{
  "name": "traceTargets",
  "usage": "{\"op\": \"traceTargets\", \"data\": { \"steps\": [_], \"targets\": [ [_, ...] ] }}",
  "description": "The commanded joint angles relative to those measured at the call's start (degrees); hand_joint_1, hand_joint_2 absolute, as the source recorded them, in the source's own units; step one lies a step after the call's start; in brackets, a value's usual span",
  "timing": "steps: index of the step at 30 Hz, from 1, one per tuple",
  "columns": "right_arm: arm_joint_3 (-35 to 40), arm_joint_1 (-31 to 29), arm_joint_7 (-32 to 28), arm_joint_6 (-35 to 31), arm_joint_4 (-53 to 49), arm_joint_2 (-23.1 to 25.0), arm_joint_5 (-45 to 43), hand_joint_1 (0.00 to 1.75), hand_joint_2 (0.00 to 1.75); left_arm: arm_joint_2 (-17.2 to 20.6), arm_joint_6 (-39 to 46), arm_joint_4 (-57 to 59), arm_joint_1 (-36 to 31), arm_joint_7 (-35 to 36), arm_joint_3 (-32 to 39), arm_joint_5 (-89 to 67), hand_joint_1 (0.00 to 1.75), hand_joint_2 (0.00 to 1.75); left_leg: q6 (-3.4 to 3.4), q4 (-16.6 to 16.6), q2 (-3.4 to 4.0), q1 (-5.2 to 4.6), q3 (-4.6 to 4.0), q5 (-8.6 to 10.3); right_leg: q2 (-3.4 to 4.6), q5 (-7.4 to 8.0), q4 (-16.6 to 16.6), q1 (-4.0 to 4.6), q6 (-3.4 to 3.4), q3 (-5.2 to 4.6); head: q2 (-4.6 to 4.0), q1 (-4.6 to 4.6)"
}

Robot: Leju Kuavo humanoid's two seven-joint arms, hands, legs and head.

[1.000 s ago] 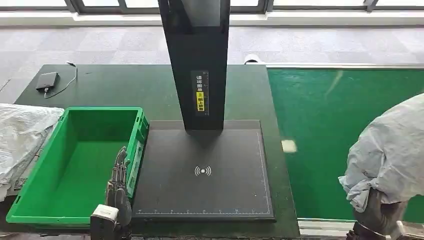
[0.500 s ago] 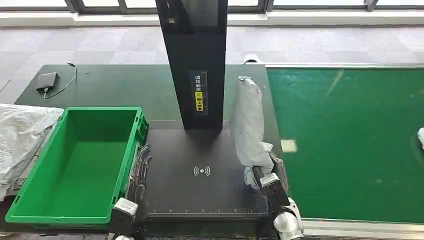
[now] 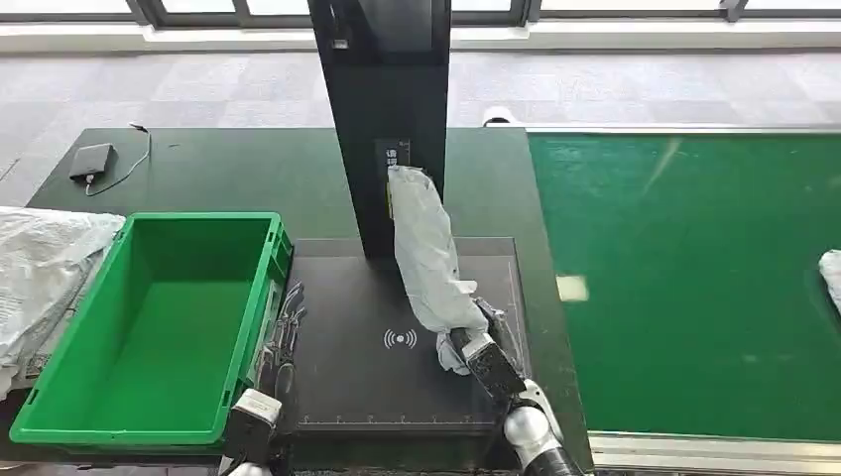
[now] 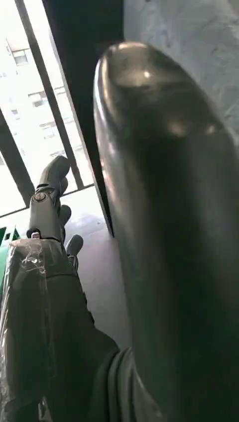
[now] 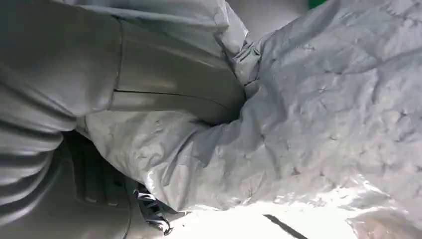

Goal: Moved the parcel from conveyor to table for the left to box.

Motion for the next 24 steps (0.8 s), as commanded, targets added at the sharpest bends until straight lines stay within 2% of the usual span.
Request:
{"op": "traceTargets", "data": {
  "steps": [1, 4, 8, 9, 10, 11, 14, 15, 21, 24],
  "targets": [
    [4.69, -11.05, 2.73, 0.49, 14.61, 4.38, 2.43, 0.00, 1.75, -1.98, 1.65, -4.35, 1.17, 1.26, 2.55, -0.54, 0.00, 0.00, 0.02, -0.07, 0.15, -0.01, -0.08, 0.12, 0.13, 0.15, -0.06, 0.02, -0.03, -0.13, 0.00, 0.00],
    [4.67, -11.46, 3.03, 0.51, 14.78, 4.66, 2.47, 0.00, 1.75, -2.04, 1.56, -5.11, 1.60, 1.59, 2.40, -0.67, 0.00, 0.00, -0.01, 0.02, 0.33, 0.00, -0.13, 0.07, 0.31, 0.15, 0.06, 0.04, -0.02, -0.22, 0.00, 0.00],
    [3.89, -11.35, 3.77, 0.65, 15.71, 4.19, 1.97, 0.00, 1.75, -2.27, 1.33, -5.41, 1.89, 1.83, 2.52, -0.86, 0.00, 0.00, -0.06, -0.06, 0.06, 0.01, -0.04, 0.12, 0.05, 0.12, 0.00, 0.04, -0.06, -0.09, 0.00, 0.00],
    [4.36, -11.53, 5.49, 0.56, 16.49, 3.78, 3.29, 0.00, 0.00, -2.54, 0.42, -5.95, 2.22, 2.17, 2.80, -1.03, 0.00, 0.00, -0.04, -0.11, 0.05, -0.03, -0.05, 0.16, 0.04, 0.15, -0.04, 0.01, -0.05, -0.09, -0.02, 0.00],
    [4.93, -11.56, 5.52, -0.13, 16.69, 3.63, 4.55, 0.00, 0.00, -2.68, 0.01, -6.16, 2.33, 2.26, 3.02, -1.18, 0.00, 0.00, -0.04, -0.10, 0.09, 0.01, -0.05, 0.16, 0.07, 0.17, -0.07, 0.04, -0.05, -0.09, 0.00, 0.00],
    [4.84, -11.59, 6.09, -0.99, 17.00, 3.64, 5.04, 0.00, 1.75, -2.72, -0.45, -6.44, 2.46, 2.38, 3.11, -1.34, 0.00, 0.00, -0.02, -0.14, 0.09, 0.00, -0.04, 0.18, 0.06, 0.19, -0.11, 0.04, -0.04, -0.08, 0.00, 0.00],
    [3.28, -11.15, 6.66, -2.58, 16.21, 3.47, 5.29, 0.00, 1.75, -2.81, -1.92, -6.32, 2.47, 2.59, 3.06, -2.04, 0.00, 0.00, -0.02, -0.18, 0.08, -0.01, -0.04, 0.21, 0.05, 0.21, -0.15, 0.03, -0.05, -0.06, -0.02, 0.02],
    [2.41, -10.51, 6.60, -3.35, 15.33, 3.04, 5.07, 0.00, 0.00, -2.87, -2.42, -6.03, 2.40, 2.67, 2.96, -2.33, 0.00, 0.00, -0.05, -0.04, 0.01, -0.02, -0.09, 0.12, 0.00, 0.10, 0.02, 0.01, -0.05, -0.10, 0.00, 0.02],
    [0.50, -7.84, 6.20, -3.20, 12.11, 1.67, 5.76, 0.00, 0.00, -2.97, -3.69, -4.41, 1.17, 2.64, 2.91, -2.94, 0.00, 0.00, -0.03, -0.16, -0.11, -0.03, -0.03, 0.20, -0.14, 0.13, -0.11, 0.00, -0.04, -0.03, 0.00, 0.00],
    [-1.66, -6.46, 4.15, -1.57, 10.10, 1.58, 4.09, 0.00, 0.00, -3.07, -3.90, -4.48, 0.90, 2.70, 3.10, -3.06, 0.00, 0.00, -0.05, -0.05, -0.14, -0.02, -0.08, 0.14, -0.15, 0.07, -0.02, 0.01, -0.05, -0.08, 0.00, 0.00]
  ]
}}
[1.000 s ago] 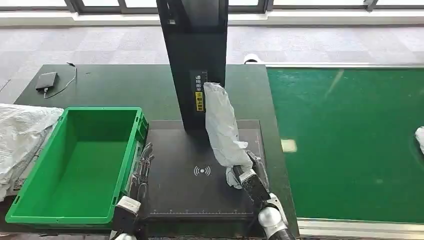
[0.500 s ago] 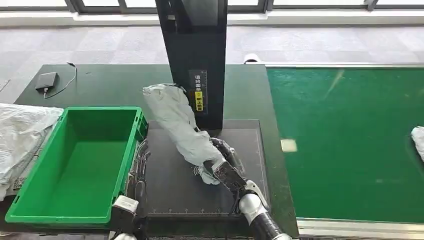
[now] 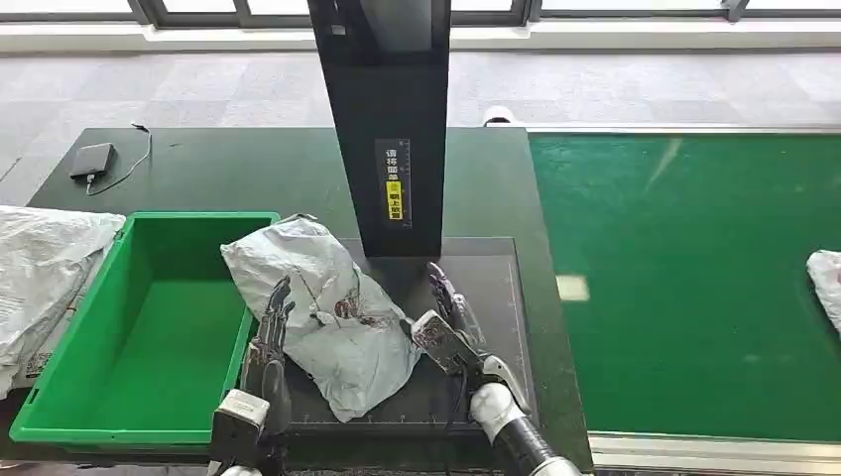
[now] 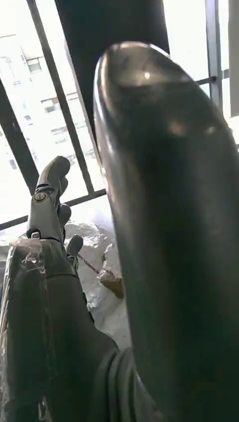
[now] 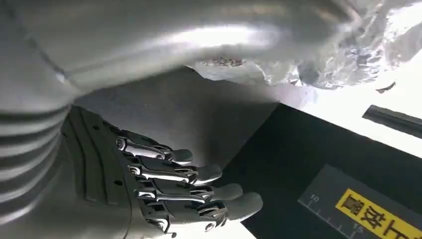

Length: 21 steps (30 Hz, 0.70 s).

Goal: Moved the parcel from conveyor to table for the left to box.

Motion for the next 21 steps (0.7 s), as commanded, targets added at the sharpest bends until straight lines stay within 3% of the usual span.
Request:
{"op": "traceTargets", "data": {
  "steps": [1, 3, 8, 13, 16, 20, 21],
  "targets": [
    [-4.56, 2.00, -2.67, 2.16, -2.54, -2.43, -2.06, 0.00, 0.00, -0.68, -1.06, 2.20, -1.53, 0.46, 1.63, -0.30, 0.00, 0.00, 0.06, -0.10, -0.13, -0.03, -0.01, 0.10, -0.16, 0.05, -0.11, -0.02, 0.02, 0.04, -0.02, 0.00],
    [-4.56, 2.00, -2.67, 2.16, -2.54, -2.43, -2.06, 0.00, 0.00, -0.68, -1.06, 2.20, -1.53, 0.46, 1.63, -0.30, 0.00, 0.00, 0.05, -0.06, -0.11, -0.03, -0.03, 0.08, -0.14, 0.05, -0.08, -0.02, 0.02, 0.02, -0.02, 0.00],
    [-5.23, 8.68, -4.39, 6.25, -14.16, -3.47, -4.60, 0.00, 0.00, -0.73, -2.16, 0.18, -0.95, 0.99, 3.01, 0.84, 0.00, 0.00, 0.05, -0.05, -0.15, -0.02, -0.07, 0.08, -0.18, 0.04, -0.07, -0.01, 0.02, 0.00, 0.00, 0.02],
    [-5.11, 10.30, -4.05, 7.38, -17.23, -3.60, -5.17, 0.00, 0.00, -0.86, -0.82, 0.27, -0.78, 2.01, 3.35, -0.53, 0.00, 0.00, 0.06, -0.06, -0.06, -0.01, -0.05, 0.07, -0.09, 0.06, -0.09, -0.01, 0.02, -0.01, 0.00, 0.00],
    [-4.83, 15.68, -4.79, 8.03, -26.83, -4.51, -5.99, 0.00, 0.00, -1.69, 9.70, -0.02, -0.10, 4.36, 3.70, -8.73, 0.00, 0.00, 0.06, -0.09, -0.11, -0.03, -0.05, 0.10, -0.14, 0.07, -0.12, -0.02, 0.02, 0.02, 0.00, 0.02],
    [-6.54, 24.06, -6.09, 14.54, -42.87, -5.75, -12.93, 0.00, 0.00, -2.10, 25.05, 0.66, 0.21, 12.09, 2.06, -20.14, 0.00, 0.00, 0.06, -0.05, -0.28, -0.05, -0.09, 0.07, -0.31, -0.02, -0.07, -0.04, 0.03, 0.02, 0.00, 0.00],
    [-6.69, 24.53, -5.78, 15.08, -43.93, -5.94, -13.19, 0.00, 0.00, -2.10, 25.30, 0.59, 0.31, 12.13, 1.88, -20.17, 0.00, 0.00, 0.08, -0.06, -0.29, -0.03, -0.11, 0.07, -0.33, -0.01, -0.10, -0.02, 0.03, 0.02, 0.00, 0.00]
  ]
}}
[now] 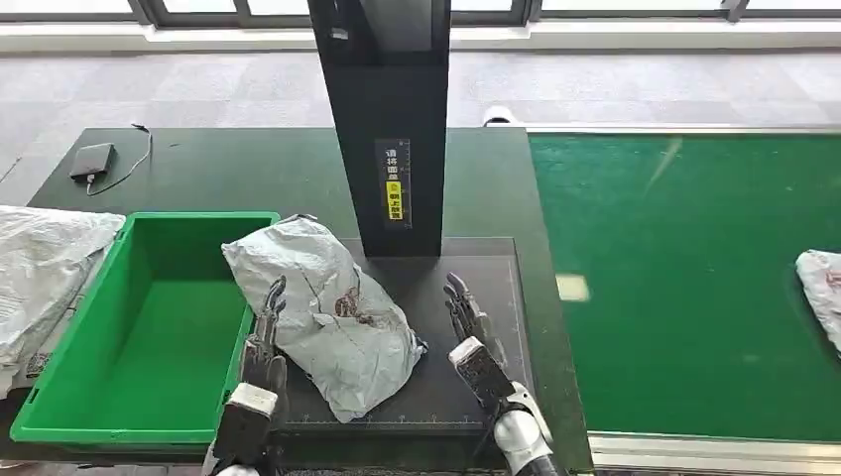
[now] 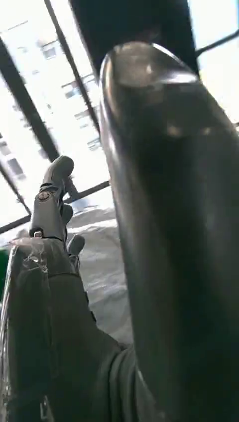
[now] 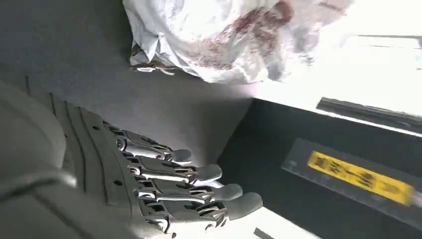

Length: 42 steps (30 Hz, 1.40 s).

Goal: Moved the parcel from conveyor to table for the left to box.

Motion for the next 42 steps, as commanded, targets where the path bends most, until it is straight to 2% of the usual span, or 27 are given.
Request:
{"op": "traceTargets", "data": {
  "steps": [1, 3, 5, 9, 12, 20, 24, 25, 29, 33, 37, 42],
  "targets": [
    [-5.02, 12.23, -0.72, 7.34, -26.47, -2.95, -8.25, 0.00, 0.00, -1.75, 22.29, 2.51, -0.18, 9.81, 0.39, -15.94, 0.00, 0.00, 0.06, 0.00, -0.22, -0.06, -0.10, 0.04, -0.25, -0.04, -0.01, -0.05, 0.04, -0.01, 0.00, 0.02],
    [-7.19, 14.82, -0.61, 5.36, -32.47, -1.81, -7.54, 0.00, 0.00, -1.75, 25.21, 5.20, -1.29, 17.89, 0.49, -28.50, 0.00, 0.00, 0.09, -0.07, -0.23, -0.05, -0.09, 0.07, -0.27, 0.01, -0.11, -0.04, 0.05, 0.04, 0.00, 0.00],
    [-9.37, 17.62, 0.83, 2.92, -38.73, 0.10, -6.90, 0.00, 0.00, -1.65, 25.38, 8.74, -3.29, 22.45, 0.83, -40.38, 0.00, 0.00, 0.05, -0.05, -0.27, -0.06, -0.13, 0.06, -0.30, 0.00, -0.07, -0.05, 0.04, -0.01, 0.00, 0.00],
    [-9.46, 19.79, 2.26, 3.86, -42.76, 0.54, -6.76, 0.00, 0.00, -1.11, 22.86, 14.63, -6.37, 24.74, 2.42, -41.35, 0.00, 0.00, 0.01, -0.03, -0.26, -0.08, -0.14, 0.06, -0.28, 0.00, -0.05, -0.08, 0.03, -0.05, 0.00, 0.00],
    [-10.42, 20.35, 1.28, 5.00, -44.50, 0.97, -8.41, 0.00, 0.00, -1.22, 21.39, 18.46, -8.28, 28.80, 3.17, -49.83, 0.00, 0.00, 0.00, -0.12, -0.19, -0.08, -0.08, 0.12, -0.24, 0.07, -0.14, -0.08, 0.01, -0.04, 0.00, 0.00],
    [-10.66, 20.37, 1.22, 5.14, -44.71, 0.82, -8.65, 0.00, 0.00, -1.34, 21.31, 18.63, -8.39, 28.87, 3.03, -49.91, 0.00, 0.00, 0.00, -0.06, -0.05, -0.04, -0.06, 0.08, -0.12, 0.07, -0.12, -0.03, 0.01, -0.07, 0.00, 0.00],
    [-12.41, 21.64, -0.92, 7.48, -44.83, -0.30, -10.48, 0.00, 0.00, 0.32, 19.25, 22.24, -9.44, 27.62, -1.42, -52.74, 0.00, 0.00, -0.01, -0.06, -0.11, -0.03, -0.04, 0.07, -0.18, 0.04, -0.12, -0.02, 0.00, -0.03, 0.00, 0.00],
    [-12.89, 21.90, -1.45, 8.46, -44.46, -0.41, -11.06, 0.00, 0.00, 0.55, 19.95, 23.23, -9.80, 27.11, -2.20, -52.17, 0.00, 1.75, 0.02, -0.14, -0.21, -0.06, -0.03, 0.14, -0.28, 0.07, -0.20, -0.05, 0.01, 0.01, 0.00, 0.00],
    [-14.77, 21.79, -2.86, 11.42, -41.93, -0.13, -12.35, 0.00, 0.00, 1.47, 22.05, 24.79, -10.20, 23.76, -4.54, -47.51, 0.00, 1.75, 0.00, -0.12, -0.11, -0.05, -0.02, 0.10, -0.16, 0.07, -0.18, -0.04, 0.01, -0.01, 0.00, 0.00],
    [-15.44, 20.41, -3.04, 13.14, -38.66, -0.61, -13.42, 0.00, 0.00, 3.12, 19.84, 28.59, -11.32, 22.89, -7.53, -46.72, 0.00, 1.75, 0.01, -0.22, 0.00, -0.04, 0.04, 0.15, -0.07, 0.16, -0.28, -0.04, 0.00, 0.03, -0.02, 0.00],
    [-15.10, 19.93, -3.04, 13.28, -36.59, -1.59, -13.92, 0.00, 0.00, 4.13, 18.13, 35.90, -13.88, 23.83, -11.24, -49.37, 0.00, 1.75, -0.01, -0.19, -0.01, -0.04, 0.08, 0.10, -0.06, 0.11, -0.23, -0.04, 0.00, 0.10, -0.02, 0.00],
    [-15.05, 19.92, -3.04, 13.21, -36.55, -1.70, -13.99, 0.00, 0.00, 4.11, 18.56, 36.67, -14.09, 24.25, -11.54, -49.50, 0.00, 1.75, 0.01, -0.20, 0.11, -0.03, 0.09, 0.07, 0.05, 0.13, -0.26, -0.02, 0.00, 0.09, 0.00, 0.00]
  ]
}}
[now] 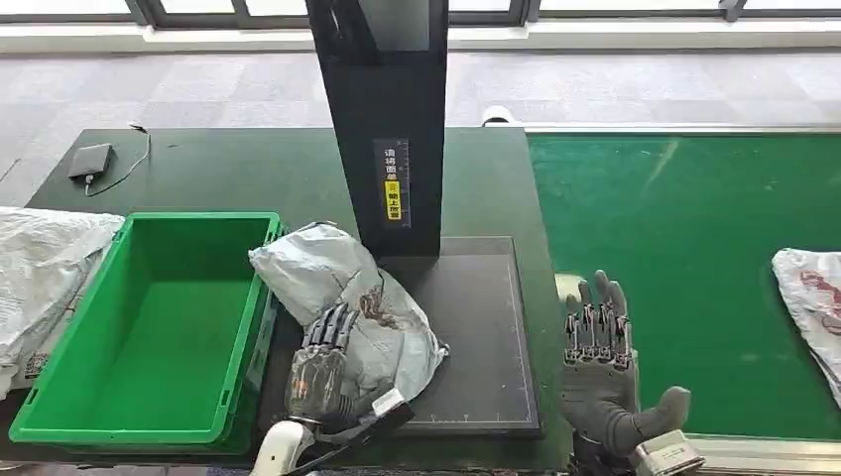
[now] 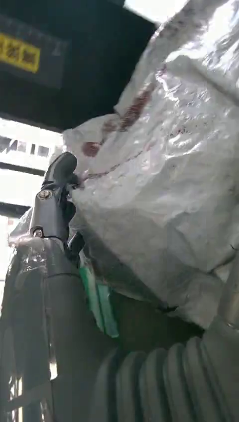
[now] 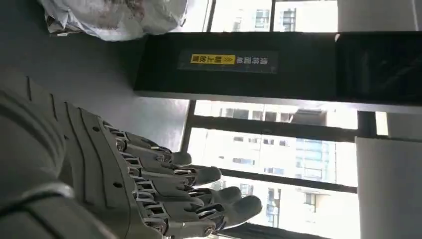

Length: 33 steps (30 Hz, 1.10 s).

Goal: Moved the parcel from conveyor to table for the left to box.

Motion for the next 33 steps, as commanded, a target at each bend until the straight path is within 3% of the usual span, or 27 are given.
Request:
{"op": "traceTargets", "data": {
  "steps": [1, 7, 8, 9, 19, 26, 33],
  "targets": [
    [-2.83, -1.69, 0.00, 0.14, 5.67, -1.70, -0.18, 0.00, 0.00, 2.25, -0.40, 9.44, -4.09, 0.65, -4.49, -0.27, 0.00, 1.75, 0.04, -0.13, -0.02, -0.02, 0.08, 0.07, -0.04, 0.06, -0.13, -0.01, 0.01, 0.09, 0.00, -0.02],
    [-2.63, -1.89, 0.00, 0.98, 6.84, -1.85, -0.23, 0.00, 0.00, 2.67, -3.19, 12.40, -5.42, 2.57, -6.53, -2.44, 0.00, 1.75, 0.05, -0.21, -0.10, -0.03, 0.11, 0.14, -0.11, 0.12, -0.22, -0.02, 0.01, 0.16, -0.02, -0.02],
    [-2.21, -2.30, 0.00, 1.25, 7.44, -1.92, -0.14, 0.00, 0.00, 2.92, -3.56, 13.29, -5.91, 3.49, -7.11, -3.58, 0.72, 1.75, 0.04, -0.14, -0.09, -0.01, 0.11, 0.09, -0.09, 0.08, -0.16, -0.01, 0.01, 0.16, 0.00, -0.02],
    [-2.11, -2.43, 0.00, 1.34, 7.62, -1.92, -0.14, 0.00, 0.00, 2.91, -3.56, 13.32, -5.90, 3.65, -7.05, -3.62, 1.75, 1.75, 0.05, -0.21, -0.09, -0.03, 0.13, 0.14, -0.10, 0.13, -0.22, -0.02, 0.02, 0.19, 0.00, -0.02],
    [-0.51, -4.40, 0.18, 2.32, 9.65, -2.39, -0.59, 0.00, 0.00, 3.36, -5.23, 8.32, -3.14, 4.10, -5.98, -4.09, 1.75, 1.75, 0.08, -0.18, 0.08, -0.01, -0.22, 0.00, 0.05, 0.11, -0.17, 0.00, 0.02, 0.31, 0.00, -0.02],
    [-0.12, -6.48, 0.10, 3.18, 12.09, -2.73, -0.76, 0.00, 0.00, 3.17, -5.99, 6.70, -1.76, 4.11, -5.22, -4.10, 1.75, 1.75, 0.03, -0.17, 0.10, 0.00, 0.40, -0.04, 0.09, 0.06, -0.15, 0.01, -0.01, 0.44, 0.00, -0.02],
    [-0.71, -6.27, 0.08, 3.38, 11.57, -2.56, -0.93, 0.00, 0.00, 2.71, -6.01, 5.80, -1.96, 3.86, -4.89, -4.22, 1.75, 1.75, 0.05, -0.19, 0.06, -0.01, 0.30, 0.05, 0.04, 0.13, -0.18, 0.00, -0.01, 0.35, 0.00, 0.00]
  ]
}}
